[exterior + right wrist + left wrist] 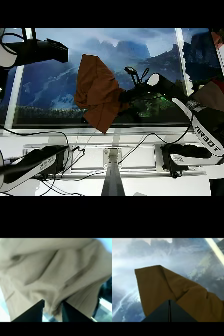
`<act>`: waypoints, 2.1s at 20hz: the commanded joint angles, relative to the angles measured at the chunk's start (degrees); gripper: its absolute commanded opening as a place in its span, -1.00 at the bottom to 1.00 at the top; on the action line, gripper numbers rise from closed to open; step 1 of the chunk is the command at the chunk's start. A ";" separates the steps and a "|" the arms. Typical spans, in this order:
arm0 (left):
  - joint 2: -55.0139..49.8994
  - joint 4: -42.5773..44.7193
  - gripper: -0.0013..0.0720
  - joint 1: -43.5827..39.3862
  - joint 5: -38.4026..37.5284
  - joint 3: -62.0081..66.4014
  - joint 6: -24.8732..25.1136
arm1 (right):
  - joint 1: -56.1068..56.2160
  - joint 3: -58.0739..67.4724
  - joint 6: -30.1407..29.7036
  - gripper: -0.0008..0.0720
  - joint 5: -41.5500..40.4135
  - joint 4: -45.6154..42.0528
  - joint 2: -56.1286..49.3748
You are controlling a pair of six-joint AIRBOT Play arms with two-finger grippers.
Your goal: Fold the clothes and pants, and hang the long-sleeved shirts on hangers.
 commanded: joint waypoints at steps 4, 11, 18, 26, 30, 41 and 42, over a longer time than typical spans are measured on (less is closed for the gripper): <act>-0.74 0.09 -0.94 0.07 0.04 0.00 -3.58 | 0.04 0.07 4.04 -0.31 -4.39 -0.22 -0.07; -5.35 0.07 -0.94 0.07 0.00 0.00 -3.58 | 0.28 -0.07 4.07 -0.31 -0.22 -0.07 -0.13; -9.07 0.09 -0.94 0.07 -0.13 0.00 -3.58 | 7.15 -5.27 3.96 -0.32 -6.19 0.11 -0.17; -11.02 0.09 -0.94 0.09 -0.09 0.00 -3.56 | 3.39 -0.11 3.98 -0.94 -1.44 -8.33 5.16; -11.04 0.11 -0.92 0.09 -0.09 0.00 -3.54 | -3.39 -0.11 6.34 -0.94 8.92 -17.70 18.82; -16.46 3.69 0.63 0.07 -2.97 -0.04 -10.93 | -27.91 -0.17 11.50 -0.94 15.82 -29.90 60.63; -18.03 3.69 0.63 0.07 -2.97 -0.04 -12.57 | -28.52 -0.17 11.50 -0.94 15.85 -29.99 61.37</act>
